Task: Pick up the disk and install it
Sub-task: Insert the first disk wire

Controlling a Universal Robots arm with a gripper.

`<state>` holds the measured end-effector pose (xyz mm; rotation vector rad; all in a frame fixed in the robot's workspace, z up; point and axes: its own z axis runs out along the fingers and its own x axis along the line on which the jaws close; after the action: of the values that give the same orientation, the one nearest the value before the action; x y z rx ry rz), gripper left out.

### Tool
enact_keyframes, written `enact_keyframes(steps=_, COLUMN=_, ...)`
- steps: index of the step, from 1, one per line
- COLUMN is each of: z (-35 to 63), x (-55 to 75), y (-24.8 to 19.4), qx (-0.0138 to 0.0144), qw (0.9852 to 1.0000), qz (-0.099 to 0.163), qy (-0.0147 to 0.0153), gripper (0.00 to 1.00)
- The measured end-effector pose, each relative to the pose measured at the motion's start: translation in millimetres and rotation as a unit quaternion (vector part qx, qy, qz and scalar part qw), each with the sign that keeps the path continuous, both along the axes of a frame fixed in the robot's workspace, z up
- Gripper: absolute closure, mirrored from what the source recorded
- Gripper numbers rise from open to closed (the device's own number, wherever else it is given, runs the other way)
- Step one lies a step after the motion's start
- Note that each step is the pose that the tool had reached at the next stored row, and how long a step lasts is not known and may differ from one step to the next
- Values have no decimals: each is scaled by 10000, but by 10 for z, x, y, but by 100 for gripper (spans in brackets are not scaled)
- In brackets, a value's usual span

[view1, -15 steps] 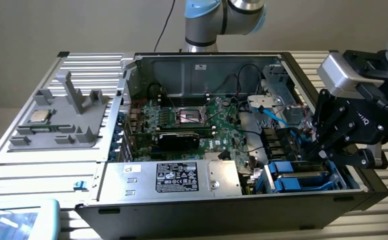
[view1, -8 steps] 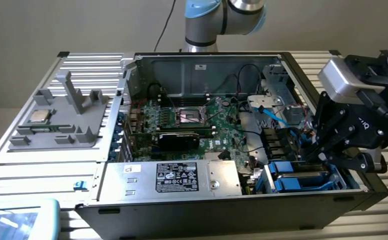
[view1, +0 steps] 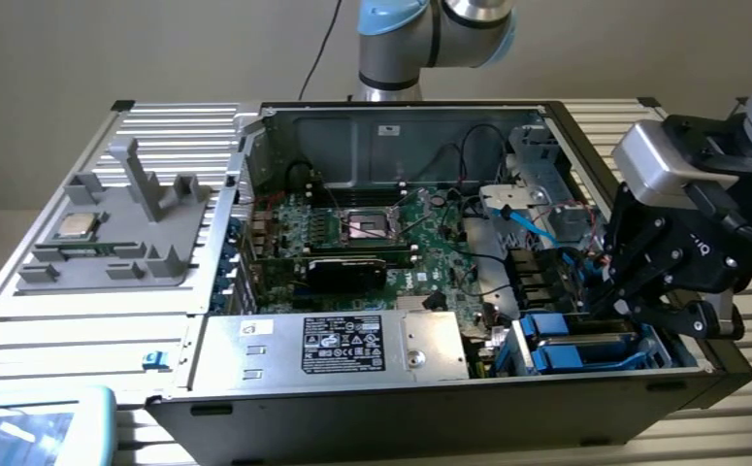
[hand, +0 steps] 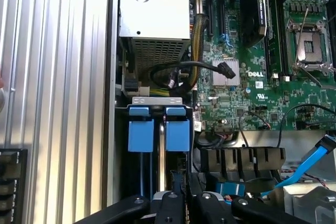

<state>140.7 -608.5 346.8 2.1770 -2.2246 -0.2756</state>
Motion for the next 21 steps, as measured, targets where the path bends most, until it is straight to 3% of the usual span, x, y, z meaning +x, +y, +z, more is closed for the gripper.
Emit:
enact_keyframes(steps=4, z=-9, x=0, y=23, qx=-1, qw=10000, qz=0, qy=-4, gripper=85)
enact_keyframes(steps=21, z=-40, x=-1, y=42, qx=-1, qw=10000, qz=-22, qy=-36, gripper=85)
